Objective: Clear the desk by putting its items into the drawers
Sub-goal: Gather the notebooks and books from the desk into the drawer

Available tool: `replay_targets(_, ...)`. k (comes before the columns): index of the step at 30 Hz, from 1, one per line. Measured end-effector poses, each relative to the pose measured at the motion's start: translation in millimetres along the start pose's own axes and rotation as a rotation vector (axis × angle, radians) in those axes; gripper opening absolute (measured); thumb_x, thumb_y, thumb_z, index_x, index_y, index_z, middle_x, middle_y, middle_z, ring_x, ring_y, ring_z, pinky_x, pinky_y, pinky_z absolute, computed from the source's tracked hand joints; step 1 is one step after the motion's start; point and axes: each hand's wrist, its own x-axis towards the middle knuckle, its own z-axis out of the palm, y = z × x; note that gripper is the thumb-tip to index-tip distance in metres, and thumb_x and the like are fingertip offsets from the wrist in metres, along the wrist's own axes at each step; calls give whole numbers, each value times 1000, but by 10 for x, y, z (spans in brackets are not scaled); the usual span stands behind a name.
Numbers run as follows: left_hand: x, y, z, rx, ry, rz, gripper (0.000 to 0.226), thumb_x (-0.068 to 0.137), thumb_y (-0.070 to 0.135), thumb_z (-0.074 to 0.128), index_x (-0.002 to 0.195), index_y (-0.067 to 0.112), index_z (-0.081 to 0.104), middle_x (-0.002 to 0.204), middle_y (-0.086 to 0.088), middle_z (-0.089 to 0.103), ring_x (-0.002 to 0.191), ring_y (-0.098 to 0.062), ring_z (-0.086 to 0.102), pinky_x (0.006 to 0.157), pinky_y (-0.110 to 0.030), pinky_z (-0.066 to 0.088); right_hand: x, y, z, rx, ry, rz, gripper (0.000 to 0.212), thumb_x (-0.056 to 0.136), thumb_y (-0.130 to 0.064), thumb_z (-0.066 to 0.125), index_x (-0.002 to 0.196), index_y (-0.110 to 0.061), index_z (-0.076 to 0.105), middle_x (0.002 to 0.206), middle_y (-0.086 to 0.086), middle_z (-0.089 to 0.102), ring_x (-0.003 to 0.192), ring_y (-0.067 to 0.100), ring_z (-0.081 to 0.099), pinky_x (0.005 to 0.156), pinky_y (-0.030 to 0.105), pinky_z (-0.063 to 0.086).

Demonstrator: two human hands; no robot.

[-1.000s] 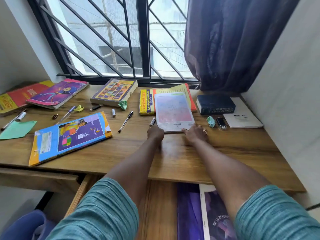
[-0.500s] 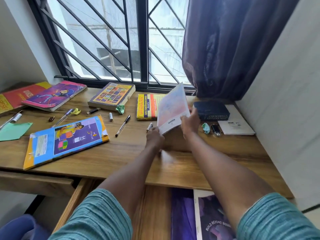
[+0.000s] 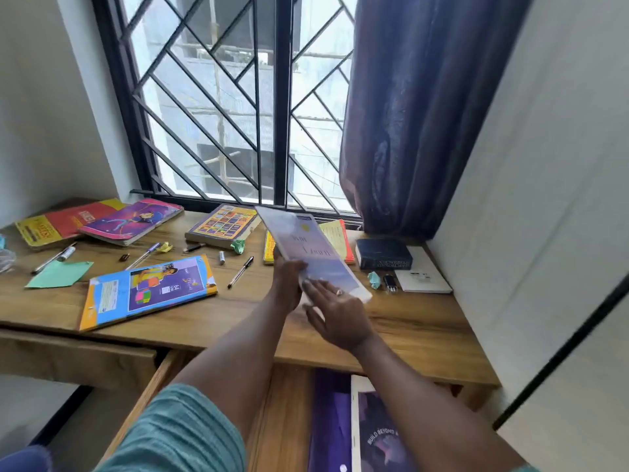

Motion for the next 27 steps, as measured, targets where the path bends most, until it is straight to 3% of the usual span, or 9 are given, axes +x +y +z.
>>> replay_targets(2,-221,-108,-133,7,-6,-10,56,74,-20,39,122,10,40,105,-17,57,90,-36,59,83,-52,51,-240,-122,-147,154,-116,121,64,95,-56,23,123,-14,63,115,7,69,104,24,67,80,34,56)
replay_targets(4,-463,-175,-223,9,-3,-62,64,67,-16,46,126,10,38,111,-21,56,91,-39,59,80,-54,52,-418,-212,-315,360,-271,483,70,89,-67,24,128,-21,59,117,8,68,105,27,66,83,35,52)
replay_targets(7,-834,-294,-345,-11,13,-169,79,53,-8,52,129,5,38,120,-31,54,96,-48,58,76,-63,52,-681,-166,-398,471,-385,847,44,95,-43,46,129,-17,56,124,10,63,110,26,60,90,35,47)
replay_targets(10,-1336,-420,-479,35,5,-305,81,54,-4,56,132,4,38,126,-34,52,105,-52,57,72,-55,54,-1042,-281,-585,616,-482,1116,60,92,-35,56,144,-12,35,138,13,50,124,29,50,98,31,40)
replay_targets(12,-1624,-508,-530,95,-16,-344,80,56,-5,57,132,6,38,125,-32,53,108,-53,55,75,-57,54,-1299,-409,-664,731,-503,1281,69,88,-30,64,143,-2,33,138,18,50,125,30,49,98,31,41)
replay_targets(15,-2065,-636,-532,168,-45,-376,58,69,-14,53,121,11,44,109,-23,61,98,-44,61,77,-53,56,-1718,-595,-736,720,-569,1360,41,82,-19,69,116,2,61,114,16,66,98,28,63,77,30,51)
replay_targets(17,-2284,-745,-560,199,-41,-387,53,70,-19,51,114,11,49,100,-15,64,89,-34,63,72,-44,57,-1972,-677,-706,642,-583,1406,37,76,-21,70,107,-1,65,109,16,69,95,29,65,78,33,53)
replay_targets(22,-2503,-1235,-747,504,25,-519,53,72,-28,47,118,-2,52,112,-23,62,95,-34,60,81,-42,52,-2354,-842,-834,358,-669,1496,40,89,-13,53,128,-2,52,127,16,59,115,30,58,81,28,47)
replay_targets(27,-2471,-1713,-871,855,-48,-643,42,78,-17,56,118,-4,56,116,-22,63,106,-37,61,92,-48,52,-2664,-902,-762,203,-661,1638,34,97,-6,41,129,0,52,130,16,57,118,30,56,91,34,47)
